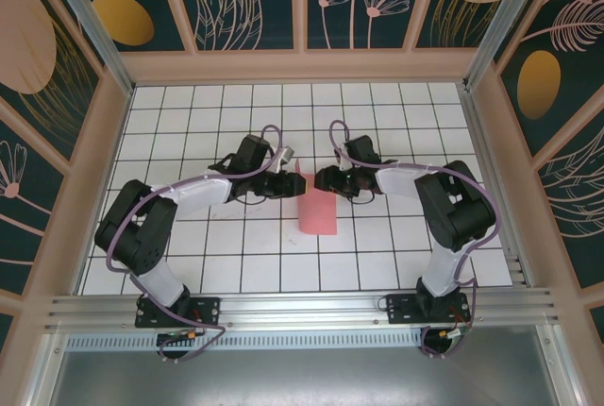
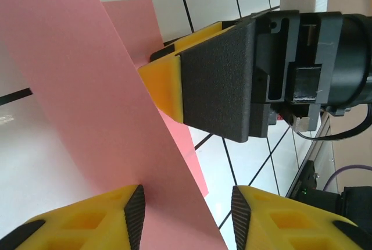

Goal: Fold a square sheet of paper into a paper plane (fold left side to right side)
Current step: First fold in half a square sheet of paper at the center of the table.

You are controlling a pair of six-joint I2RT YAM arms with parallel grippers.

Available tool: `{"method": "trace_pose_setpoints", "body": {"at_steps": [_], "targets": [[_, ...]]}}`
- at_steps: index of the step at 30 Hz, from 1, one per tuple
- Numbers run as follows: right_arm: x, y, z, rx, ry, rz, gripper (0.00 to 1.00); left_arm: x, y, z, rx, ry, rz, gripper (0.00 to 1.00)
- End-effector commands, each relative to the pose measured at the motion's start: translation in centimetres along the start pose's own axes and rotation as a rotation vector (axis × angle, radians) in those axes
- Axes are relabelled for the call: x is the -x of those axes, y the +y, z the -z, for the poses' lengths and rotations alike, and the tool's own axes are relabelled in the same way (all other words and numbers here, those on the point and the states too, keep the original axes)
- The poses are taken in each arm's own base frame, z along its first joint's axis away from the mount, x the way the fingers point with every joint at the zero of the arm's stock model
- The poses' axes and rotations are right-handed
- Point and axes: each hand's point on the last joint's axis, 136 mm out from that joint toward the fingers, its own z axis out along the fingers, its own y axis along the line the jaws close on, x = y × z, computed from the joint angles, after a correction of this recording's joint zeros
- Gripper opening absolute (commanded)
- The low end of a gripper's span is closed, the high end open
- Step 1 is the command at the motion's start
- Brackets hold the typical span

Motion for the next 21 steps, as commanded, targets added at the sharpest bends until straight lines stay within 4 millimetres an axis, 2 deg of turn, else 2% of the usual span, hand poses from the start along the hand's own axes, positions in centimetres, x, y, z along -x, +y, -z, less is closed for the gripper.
{"method": "trace_pose_setpoints", "body": {"at_steps": [1, 2, 8, 12, 16, 21], "targets": [[0.2, 0.5, 0.3, 0.059, -0.022, -0.033, 0.57, -0.1, -0.6, -0.6, -0.017, 0.021, -0.007, 0.48], [0.5, 0.7, 0.7, 0.075, -0.033, -0.033, 0.57, -0.4, 0.0, -1.2, -0.01, 0.038, 0.007, 0.49], [2.8, 2.0, 3.4, 0.175, -0.102, -0.039, 0.6, -0.6, -0.4, -2.1, -0.033, 0.05, 0.005, 0.51], [3.5, 3.0, 5.3, 0.26, -0.139, -0.035, 0.63, -0.7, -0.6, -2.5, -0.04, 0.058, 0.002, 0.52], [2.7, 4.7, 5.4, 0.373, -0.089, -0.053, 0.63, -0.9, -0.4, -2.8, -0.039, 0.068, 0.008, 0.52], [2.2, 4.8, 4.3, 0.379, -0.064, -0.079, 0.61, -1.1, -0.1, -3.0, -0.032, 0.071, 0.015, 0.52]]}}
